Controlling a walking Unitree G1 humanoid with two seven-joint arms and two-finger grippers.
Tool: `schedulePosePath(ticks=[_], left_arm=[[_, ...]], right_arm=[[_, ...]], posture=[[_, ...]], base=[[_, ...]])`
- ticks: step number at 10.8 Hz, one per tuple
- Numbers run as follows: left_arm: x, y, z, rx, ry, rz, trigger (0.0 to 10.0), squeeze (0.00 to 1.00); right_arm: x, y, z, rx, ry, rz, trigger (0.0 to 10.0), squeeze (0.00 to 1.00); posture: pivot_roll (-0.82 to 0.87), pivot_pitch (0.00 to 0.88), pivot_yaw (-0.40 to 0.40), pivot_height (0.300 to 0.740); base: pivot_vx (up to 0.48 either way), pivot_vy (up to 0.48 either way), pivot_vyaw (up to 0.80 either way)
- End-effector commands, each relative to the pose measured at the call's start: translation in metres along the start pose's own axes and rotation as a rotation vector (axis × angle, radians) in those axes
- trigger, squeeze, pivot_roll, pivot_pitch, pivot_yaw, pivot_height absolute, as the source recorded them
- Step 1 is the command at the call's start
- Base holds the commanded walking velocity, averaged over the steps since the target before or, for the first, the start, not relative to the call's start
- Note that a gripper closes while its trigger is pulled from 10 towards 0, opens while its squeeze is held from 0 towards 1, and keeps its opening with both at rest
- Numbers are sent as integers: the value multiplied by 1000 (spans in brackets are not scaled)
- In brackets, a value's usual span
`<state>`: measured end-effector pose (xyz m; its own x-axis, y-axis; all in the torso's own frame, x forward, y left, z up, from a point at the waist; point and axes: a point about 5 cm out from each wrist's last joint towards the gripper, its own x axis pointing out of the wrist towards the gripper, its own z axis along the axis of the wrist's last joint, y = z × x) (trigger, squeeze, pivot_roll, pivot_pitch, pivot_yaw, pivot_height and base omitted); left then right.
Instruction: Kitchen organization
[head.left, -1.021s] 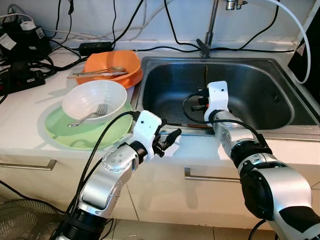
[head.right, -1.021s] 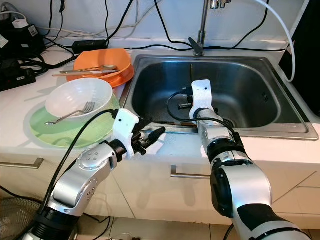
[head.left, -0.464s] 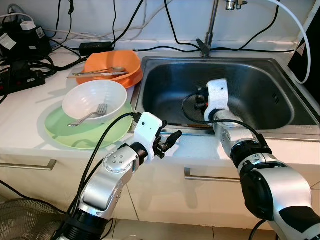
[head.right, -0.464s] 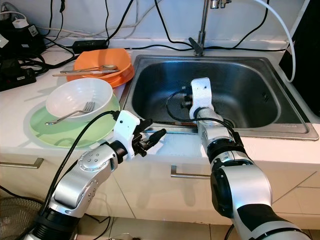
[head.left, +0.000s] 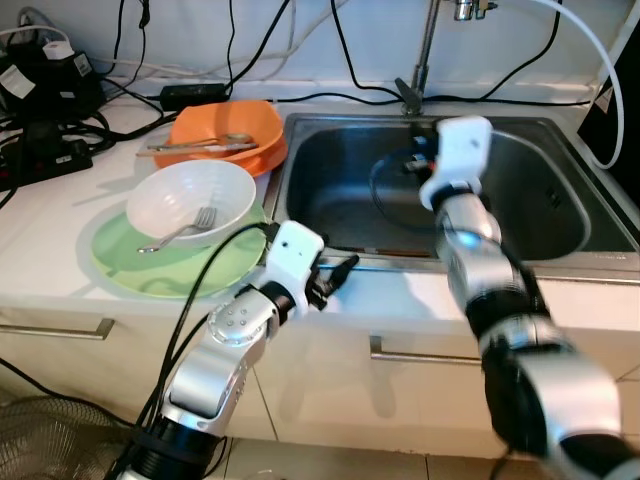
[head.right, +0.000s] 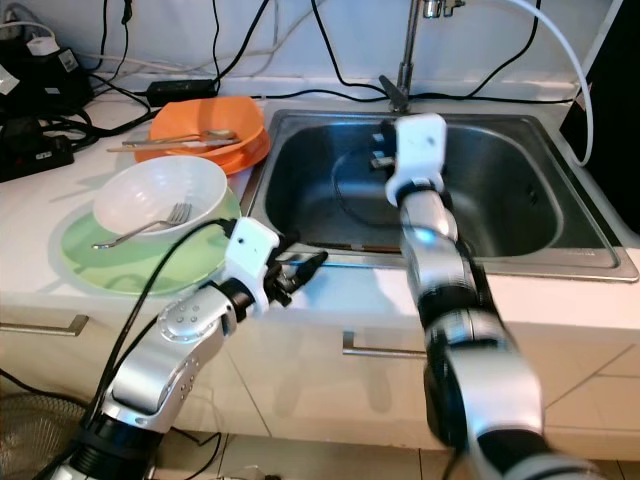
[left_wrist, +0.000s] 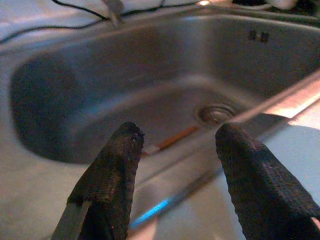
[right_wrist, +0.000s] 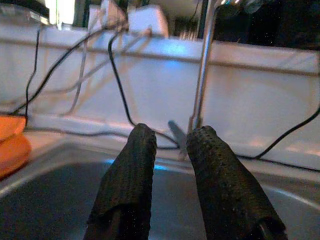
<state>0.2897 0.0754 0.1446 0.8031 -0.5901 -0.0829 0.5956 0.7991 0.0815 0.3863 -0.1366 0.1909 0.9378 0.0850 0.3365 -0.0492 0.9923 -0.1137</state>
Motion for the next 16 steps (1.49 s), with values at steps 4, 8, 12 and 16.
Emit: schedulePosePath(ticks=[4,8,12,16], left_arm=[[5,16,-1,14,-73,119,10000,0],[2,21,16,116,-197,225,10000,0],[-39,33,74,270,-497,405,10000,0],[-96,52,53,359,-368,559,10000,0]], right_arm=[[-32,14,-6,13,-102,-11,10000,0],[-54,31,-22,31,-40,9,10000,0],[-58,46,-30,35,2,47,10000,0],[-57,49,-35,26,32,65,10000,0]], posture=[[95,0,48,740],[103,0,49,740],[159,0,25,740],[200,0,6,740]], base=[[0,0,0],[0,0,0],[0,0,0],[0,0,0]])
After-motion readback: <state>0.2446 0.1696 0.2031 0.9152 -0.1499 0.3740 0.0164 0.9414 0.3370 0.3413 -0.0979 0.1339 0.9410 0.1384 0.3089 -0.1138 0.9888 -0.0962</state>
